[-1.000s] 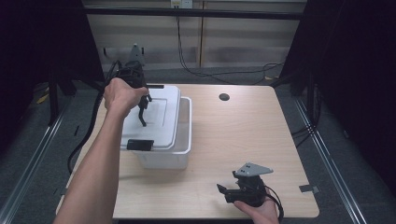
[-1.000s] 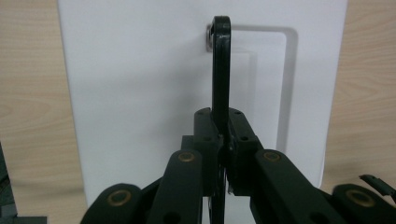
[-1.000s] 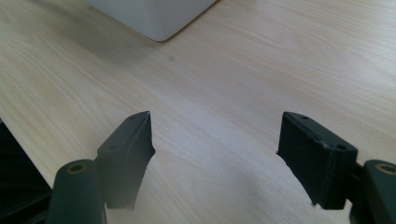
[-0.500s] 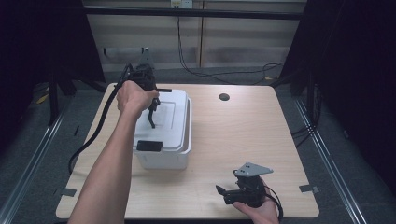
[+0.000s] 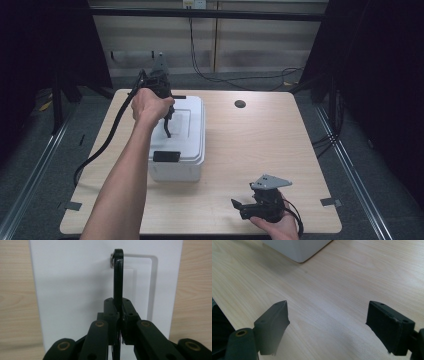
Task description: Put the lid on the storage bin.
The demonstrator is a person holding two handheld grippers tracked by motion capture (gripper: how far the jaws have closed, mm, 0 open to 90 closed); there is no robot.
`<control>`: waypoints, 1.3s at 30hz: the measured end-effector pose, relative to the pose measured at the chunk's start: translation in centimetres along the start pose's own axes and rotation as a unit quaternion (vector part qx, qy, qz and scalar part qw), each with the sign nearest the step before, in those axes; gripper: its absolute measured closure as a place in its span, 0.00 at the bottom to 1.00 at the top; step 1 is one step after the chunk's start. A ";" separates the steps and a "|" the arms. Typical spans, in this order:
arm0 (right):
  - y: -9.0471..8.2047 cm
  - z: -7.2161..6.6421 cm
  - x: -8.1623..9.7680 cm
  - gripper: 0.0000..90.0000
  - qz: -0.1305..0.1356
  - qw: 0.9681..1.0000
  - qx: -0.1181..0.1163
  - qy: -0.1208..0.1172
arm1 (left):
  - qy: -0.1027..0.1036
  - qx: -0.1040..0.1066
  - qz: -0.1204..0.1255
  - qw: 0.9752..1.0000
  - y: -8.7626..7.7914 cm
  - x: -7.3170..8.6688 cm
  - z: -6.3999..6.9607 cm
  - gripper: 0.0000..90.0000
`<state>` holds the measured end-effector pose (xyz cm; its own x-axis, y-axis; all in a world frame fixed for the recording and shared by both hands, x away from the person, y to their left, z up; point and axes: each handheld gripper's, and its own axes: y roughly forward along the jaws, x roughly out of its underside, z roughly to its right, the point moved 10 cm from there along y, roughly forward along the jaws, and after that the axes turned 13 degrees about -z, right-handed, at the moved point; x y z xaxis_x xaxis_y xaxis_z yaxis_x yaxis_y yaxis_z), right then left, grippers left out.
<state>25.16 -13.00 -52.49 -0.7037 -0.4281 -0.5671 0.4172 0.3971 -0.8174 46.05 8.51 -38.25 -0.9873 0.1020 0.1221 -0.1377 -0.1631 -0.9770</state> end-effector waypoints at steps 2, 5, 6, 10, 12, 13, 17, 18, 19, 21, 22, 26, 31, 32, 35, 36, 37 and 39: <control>0.0 0.0 0.0 0.19 0.000 1.000 0.000 0.000 | 0.003 0.003 -0.003 1.000 0.1 0.0 0.2 0.94; 0.0 0.0 0.0 0.19 0.000 1.000 0.000 0.000 | 0.002 0.004 -0.005 1.000 0.3 0.0 0.3 0.94; 0.0 0.0 0.0 0.19 0.000 1.000 0.000 0.000 | 0.004 0.002 -0.008 1.000 0.4 0.0 0.2 0.94; 0.0 0.0 0.0 0.19 -0.001 1.000 -0.001 0.000 | 0.004 0.003 -0.011 1.000 0.5 0.1 0.1 0.94; 0.0 0.0 0.0 0.19 -0.002 1.000 0.000 0.000 | 0.002 0.002 -0.009 1.000 0.5 0.0 0.1 0.94; 0.0 0.0 0.0 0.19 -0.002 1.000 0.000 0.000 | 0.001 0.003 -0.009 1.000 0.5 0.0 0.1 0.94; 0.1 0.0 0.0 0.19 -0.003 1.000 0.000 -0.001 | 0.000 0.007 -0.008 1.000 0.6 0.0 0.2 0.94; 0.1 0.0 0.1 0.19 -0.004 1.000 0.000 0.000 | -0.002 0.007 -0.006 1.000 0.5 0.0 0.2 0.94; 0.1 0.0 0.1 0.19 -0.004 1.000 0.000 0.000 | 0.001 0.002 -0.009 1.000 0.5 0.1 0.4 0.94; 0.1 0.0 0.0 0.19 -0.004 1.000 0.000 0.000 | -0.001 0.003 -0.006 1.000 0.6 0.1 0.6 0.94; 0.1 0.0 0.0 0.19 -0.005 1.000 0.001 0.000 | -0.001 -0.001 -0.005 1.000 0.6 0.1 0.5 0.94; 0.1 0.0 0.1 0.19 -0.006 1.000 0.000 0.000 | 0.005 -0.007 -0.010 1.000 0.9 0.0 0.9 0.94; 0.1 0.0 0.1 0.19 -0.006 1.000 0.000 0.000 | 0.006 -0.012 -0.012 1.000 1.3 -0.1 0.8 0.94; 0.1 0.0 0.1 0.19 -0.007 1.000 -0.001 0.001 | 0.008 -0.012 -0.014 1.000 1.4 -0.1 0.7 0.94; 0.1 0.0 0.1 0.19 -0.006 1.000 0.000 0.000 | 0.005 -0.012 -0.012 1.000 1.5 -0.2 0.7 0.94; 0.1 0.0 0.1 0.19 -0.006 1.000 0.000 -0.001 | 0.009 -0.013 -0.013 1.000 1.5 -0.2 0.6 0.94; 0.1 0.0 0.1 0.19 -0.006 1.000 0.000 -0.001 | 0.008 -0.013 -0.010 1.000 1.5 -0.2 0.7 0.94; 0.1 0.0 0.1 0.19 -0.007 1.000 0.000 0.001 | 0.011 -0.010 -0.012 1.000 1.5 -0.2 0.6 0.93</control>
<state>25.09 -13.01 -52.65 -0.7112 -0.4313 -0.5551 0.4068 0.3916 -0.8253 46.01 7.62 -39.66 -0.9819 0.1262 0.1414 -0.1588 -0.1409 -0.9772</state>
